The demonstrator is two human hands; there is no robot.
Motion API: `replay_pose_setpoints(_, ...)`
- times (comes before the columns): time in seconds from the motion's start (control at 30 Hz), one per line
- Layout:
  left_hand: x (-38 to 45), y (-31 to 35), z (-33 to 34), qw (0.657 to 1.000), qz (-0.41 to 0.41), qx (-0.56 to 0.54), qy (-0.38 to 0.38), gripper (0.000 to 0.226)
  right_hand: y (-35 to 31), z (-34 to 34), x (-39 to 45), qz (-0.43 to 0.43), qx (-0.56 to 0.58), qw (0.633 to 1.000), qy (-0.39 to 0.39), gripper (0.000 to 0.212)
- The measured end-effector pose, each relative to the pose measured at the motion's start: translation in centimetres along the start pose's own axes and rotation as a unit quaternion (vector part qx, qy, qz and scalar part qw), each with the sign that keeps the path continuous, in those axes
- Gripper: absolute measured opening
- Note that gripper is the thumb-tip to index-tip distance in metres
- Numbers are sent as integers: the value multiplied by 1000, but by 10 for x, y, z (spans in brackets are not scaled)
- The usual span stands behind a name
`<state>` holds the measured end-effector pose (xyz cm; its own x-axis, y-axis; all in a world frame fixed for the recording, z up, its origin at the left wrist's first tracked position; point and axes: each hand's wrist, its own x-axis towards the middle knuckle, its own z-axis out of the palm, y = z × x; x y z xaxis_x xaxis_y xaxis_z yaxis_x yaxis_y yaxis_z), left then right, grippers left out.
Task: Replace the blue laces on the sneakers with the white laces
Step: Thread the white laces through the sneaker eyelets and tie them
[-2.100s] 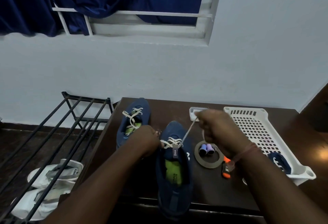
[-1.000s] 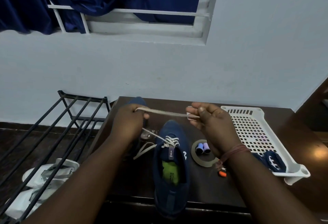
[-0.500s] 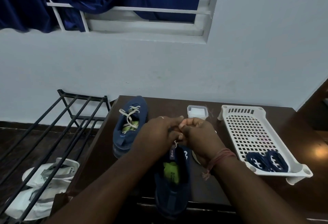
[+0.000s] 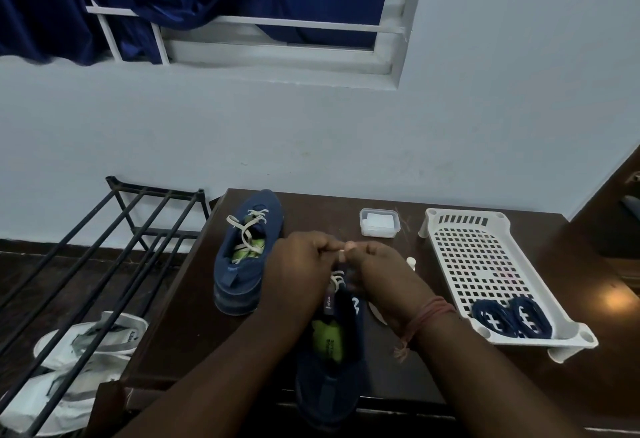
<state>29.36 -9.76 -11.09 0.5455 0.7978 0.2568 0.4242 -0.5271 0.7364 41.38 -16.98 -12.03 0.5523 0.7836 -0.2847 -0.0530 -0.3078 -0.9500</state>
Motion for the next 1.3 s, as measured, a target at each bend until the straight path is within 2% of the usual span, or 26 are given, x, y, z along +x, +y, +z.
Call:
replay_pose_setpoints(0.1,6,-9,-7,998,-45,9,-47,9,4,-13,-7,12,-205,978,-22,41)
replay_pose_setpoints(0.17,5,-13,-4,994,-53,40,-89,13,7,-14,-12,48,-243,967,-59,39)
replay_pose_setpoints(0.23,2,-14,4,991,-45,66,-108,15,2,-15,-15,80,-241,965,-62,28)
replay_pose_setpoints(0.27,1,-15,7,990,-40,75,-116,16,-4,-16,-19,89,-226,968,-56,32)
replay_pose_setpoints(0.33,0,-17,13,985,-42,87,-143,14,-5,-23,-18,108,-229,963,-95,36)
replay_pose_setpoints(0.4,-1,-20,18,982,-40,107,-150,13,-2,-23,-13,189,-77,977,-60,15)
replay_pose_setpoints(0.43,-1,-22,20,982,-34,118,-140,13,0,-25,-11,213,-63,973,-64,10)
replay_pose_setpoints(0.5,-3,-22,24,983,-20,139,-121,12,4,-26,-12,252,-27,965,-61,12)
replay_pose_setpoints(0.63,-7,-25,30,975,29,199,-95,15,3,-26,-10,250,-17,966,-66,19)
replay_pose_setpoints(0.8,-14,-25,36,959,64,265,-71,21,5,-26,-8,246,-23,967,-62,15)
replay_pose_setpoints(0.97,-19,-19,38,960,75,268,-12,50,8,-28,-3,247,-17,967,-66,18)
replay_pose_setpoints(1.03,-18,-19,37,960,65,270,-33,46,7,-28,-3,246,-16,967,-65,19)
replay_pose_setpoints(1.17,-16,-19,38,962,52,260,-64,22,6,-29,-4,239,-9,969,-68,20)
replay_pose_setpoints(1.3,-9,-20,37,973,-6,199,-114,23,5,-30,-5,229,-16,970,-76,19)
